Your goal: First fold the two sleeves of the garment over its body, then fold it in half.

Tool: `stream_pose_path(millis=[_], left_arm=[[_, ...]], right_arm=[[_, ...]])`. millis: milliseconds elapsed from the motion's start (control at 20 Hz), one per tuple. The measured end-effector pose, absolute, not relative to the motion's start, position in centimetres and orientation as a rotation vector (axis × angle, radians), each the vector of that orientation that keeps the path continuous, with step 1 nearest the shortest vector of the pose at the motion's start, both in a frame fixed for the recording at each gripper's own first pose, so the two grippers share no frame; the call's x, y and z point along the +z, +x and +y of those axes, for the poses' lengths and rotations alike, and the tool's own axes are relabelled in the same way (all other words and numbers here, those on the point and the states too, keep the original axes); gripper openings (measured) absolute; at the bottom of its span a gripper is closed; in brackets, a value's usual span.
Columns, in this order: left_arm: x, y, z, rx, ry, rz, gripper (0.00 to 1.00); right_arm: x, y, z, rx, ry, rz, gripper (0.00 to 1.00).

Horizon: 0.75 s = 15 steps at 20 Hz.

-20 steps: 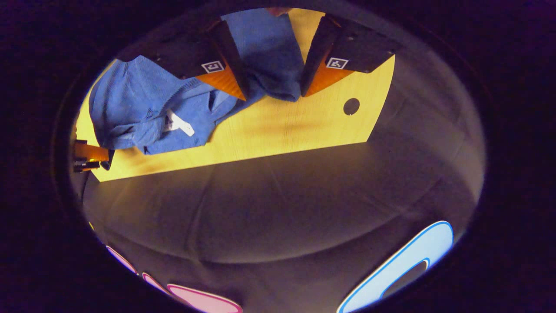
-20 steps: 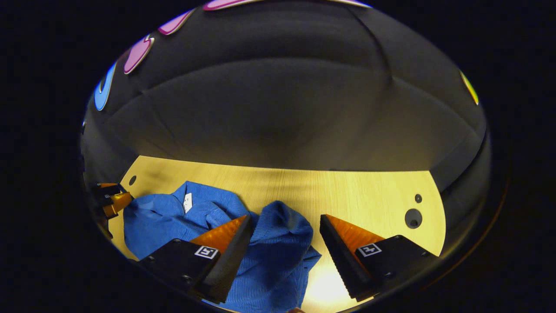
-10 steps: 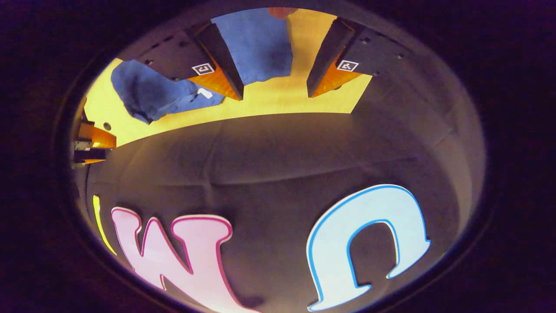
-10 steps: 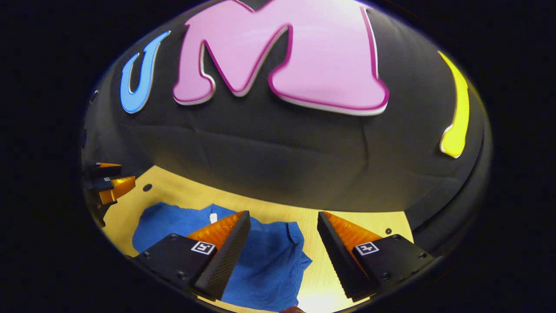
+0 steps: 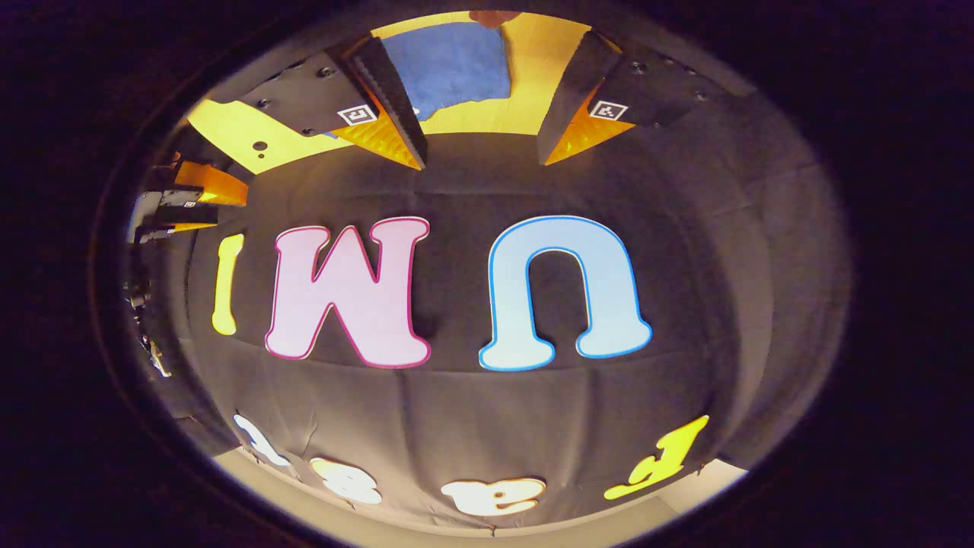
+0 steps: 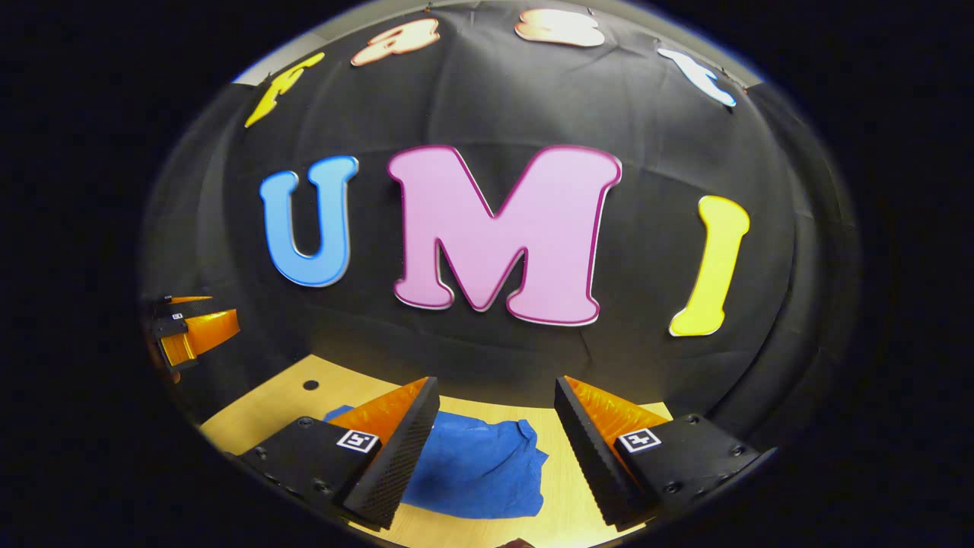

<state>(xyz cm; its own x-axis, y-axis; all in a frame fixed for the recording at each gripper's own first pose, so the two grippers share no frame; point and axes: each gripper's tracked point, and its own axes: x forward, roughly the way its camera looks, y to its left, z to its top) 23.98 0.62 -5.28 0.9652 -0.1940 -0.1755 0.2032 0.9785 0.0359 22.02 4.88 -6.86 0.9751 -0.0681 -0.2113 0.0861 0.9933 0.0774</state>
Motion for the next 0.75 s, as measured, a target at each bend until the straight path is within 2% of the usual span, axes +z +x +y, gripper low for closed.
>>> stream_pose_path(millis=[50,250,300,400,450,500,700,750], left_arm=[[-4.0,21.6,1.4,-0.199,0.069,0.136,0.83],[-2.2,13.5,3.1,-0.201,0.075,0.074,0.8],[-2.3,11.8,3.7,-0.203,0.063,0.07,0.86],[-2.2,8.6,5.0,-0.199,0.052,0.058,0.82],[-1.9,6.8,5.7,-0.197,0.05,0.053,0.8],[-2.0,5.1,6.0,-0.2,0.046,0.053,0.86],[-2.4,-1.4,7.5,-0.179,0.021,0.041,0.86],[-2.6,-2.6,7.4,-0.175,0.011,0.036,0.83]], right_arm=[[-5.4,20.1,5.7,-0.084,0.098,0.171,0.98],[-1.6,11.6,8.6,-0.095,0.102,0.083,0.96],[-0.6,9.6,9.0,-0.103,0.086,0.056,0.97],[0.6,5.4,10.2,-0.104,0.061,0.033,0.96],[0.9,3.2,10.6,-0.115,0.052,0.031,0.96],[1.1,1.1,11.0,-0.125,0.056,0.03,0.96],[0.4,-5.9,12.9,-0.175,0.129,0.031,0.96],[0.5,-7.1,13.1,-0.187,0.15,0.017,0.96]])
